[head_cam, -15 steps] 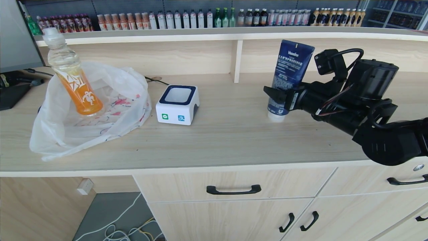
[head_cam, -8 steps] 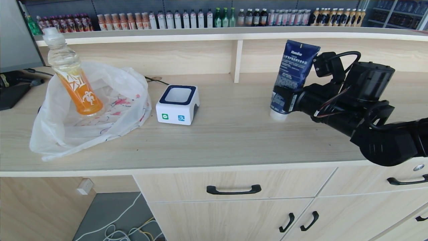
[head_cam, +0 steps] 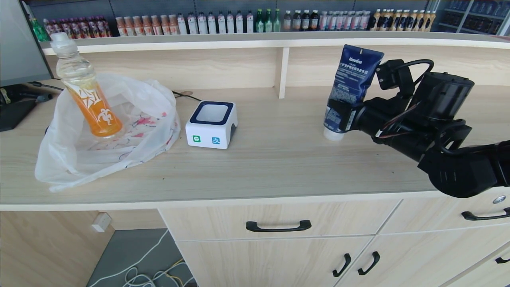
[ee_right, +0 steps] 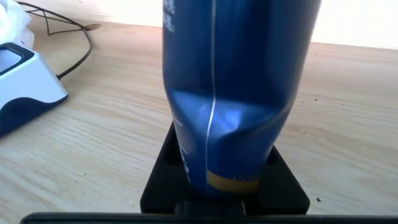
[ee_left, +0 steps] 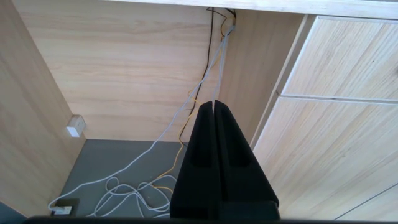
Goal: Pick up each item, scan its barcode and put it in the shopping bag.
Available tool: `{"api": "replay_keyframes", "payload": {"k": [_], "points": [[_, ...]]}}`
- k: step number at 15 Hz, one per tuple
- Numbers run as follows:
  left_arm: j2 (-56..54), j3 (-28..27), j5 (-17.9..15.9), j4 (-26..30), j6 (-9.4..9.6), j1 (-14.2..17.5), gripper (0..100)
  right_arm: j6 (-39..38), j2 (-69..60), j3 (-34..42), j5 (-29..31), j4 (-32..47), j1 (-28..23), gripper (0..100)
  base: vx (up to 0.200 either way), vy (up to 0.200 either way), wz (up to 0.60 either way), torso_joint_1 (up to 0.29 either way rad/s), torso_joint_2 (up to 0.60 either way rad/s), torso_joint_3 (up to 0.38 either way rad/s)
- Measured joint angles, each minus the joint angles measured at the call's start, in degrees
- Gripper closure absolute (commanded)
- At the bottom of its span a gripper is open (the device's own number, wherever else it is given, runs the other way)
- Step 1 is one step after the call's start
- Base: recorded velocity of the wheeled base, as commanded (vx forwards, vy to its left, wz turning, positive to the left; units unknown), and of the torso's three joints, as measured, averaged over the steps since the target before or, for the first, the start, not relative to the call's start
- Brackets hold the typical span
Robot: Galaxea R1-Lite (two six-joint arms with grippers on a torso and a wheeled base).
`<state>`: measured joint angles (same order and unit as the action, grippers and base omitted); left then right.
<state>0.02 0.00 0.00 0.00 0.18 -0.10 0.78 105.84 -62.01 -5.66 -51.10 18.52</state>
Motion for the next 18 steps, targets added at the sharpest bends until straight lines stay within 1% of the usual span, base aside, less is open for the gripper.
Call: {"api": "replay_keyframes", "payload": {"k": [6,9,11,18], "points": [[0.0,0.0,0.0,0.0,0.00,0.0,100,0.1,-2.5,0.5,0.0,-0.6,0.2,100,0.000,0.000,0.00,0.000,0.00,0.000],[0.0,0.0,0.0,0.0,0.00,0.0,100,0.1,-6.2,2.9,0.0,-0.7,0.4,100,0.000,0.000,0.00,0.000,0.00,0.000],[0.0,0.0,0.0,0.0,0.00,0.0,100,0.1,-10.1,7.5,0.0,-0.6,0.4,100,0.000,0.000,0.00,0.000,0.00,0.000],[0.0,0.0,0.0,0.0,0.00,0.0,100,-1.1,-30.0,29.5,-0.3,-0.6,3.0,100,0.000,0.000,0.00,0.000,0.00,0.000]]}}
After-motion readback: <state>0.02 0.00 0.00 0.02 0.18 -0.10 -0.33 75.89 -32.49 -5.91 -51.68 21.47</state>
